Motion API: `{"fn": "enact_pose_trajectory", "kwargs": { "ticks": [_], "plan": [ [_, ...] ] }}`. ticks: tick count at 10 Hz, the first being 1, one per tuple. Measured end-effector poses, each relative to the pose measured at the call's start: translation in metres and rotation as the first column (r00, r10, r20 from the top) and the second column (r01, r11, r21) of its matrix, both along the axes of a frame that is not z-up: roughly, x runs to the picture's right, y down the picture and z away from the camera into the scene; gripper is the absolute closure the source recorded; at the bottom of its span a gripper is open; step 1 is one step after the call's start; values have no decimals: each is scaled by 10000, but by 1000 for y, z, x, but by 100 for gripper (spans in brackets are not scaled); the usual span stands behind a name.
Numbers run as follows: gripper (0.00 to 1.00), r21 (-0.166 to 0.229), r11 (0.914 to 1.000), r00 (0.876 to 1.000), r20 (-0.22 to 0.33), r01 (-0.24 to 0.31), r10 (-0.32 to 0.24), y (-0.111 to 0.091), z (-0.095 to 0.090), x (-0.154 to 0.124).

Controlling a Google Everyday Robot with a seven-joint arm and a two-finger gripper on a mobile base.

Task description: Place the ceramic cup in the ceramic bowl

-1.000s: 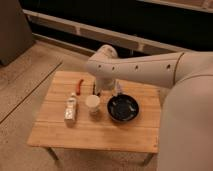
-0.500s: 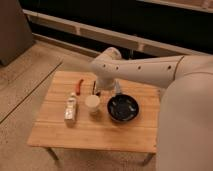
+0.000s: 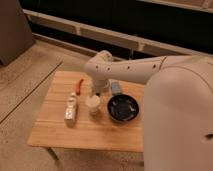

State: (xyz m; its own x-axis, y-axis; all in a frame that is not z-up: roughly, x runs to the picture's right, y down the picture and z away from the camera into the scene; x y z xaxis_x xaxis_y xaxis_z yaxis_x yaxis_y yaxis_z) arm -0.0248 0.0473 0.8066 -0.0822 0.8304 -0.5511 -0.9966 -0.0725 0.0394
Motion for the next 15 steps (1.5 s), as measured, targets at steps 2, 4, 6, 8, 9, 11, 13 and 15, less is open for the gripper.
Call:
{"fn": "enact_pose_trajectory", "kwargs": {
  "ticks": [2, 4, 6, 8, 9, 11, 13, 15],
  "plan": [
    [35, -315, 9995, 9997, -221, -60, 53, 6, 9, 5],
    [35, -595, 9982, 9992, -381, -126, 103, 12, 15, 8],
    [35, -1043, 9945, 9988, -480, -113, 63, 25, 24, 6],
    [40, -1440, 9895, 9989, -448, 80, -146, 35, 32, 1],
    [52, -1702, 9850, 9989, -315, 293, -351, 43, 39, -5],
    [70, -1847, 9812, 9982, -129, 556, -590, 47, 48, -9],
    [92, -1621, 9832, 9964, -3, 839, -850, 38, 51, -12],
    [100, -808, 9931, 9964, 106, 848, -842, 8, 41, -14]
  ]
}}
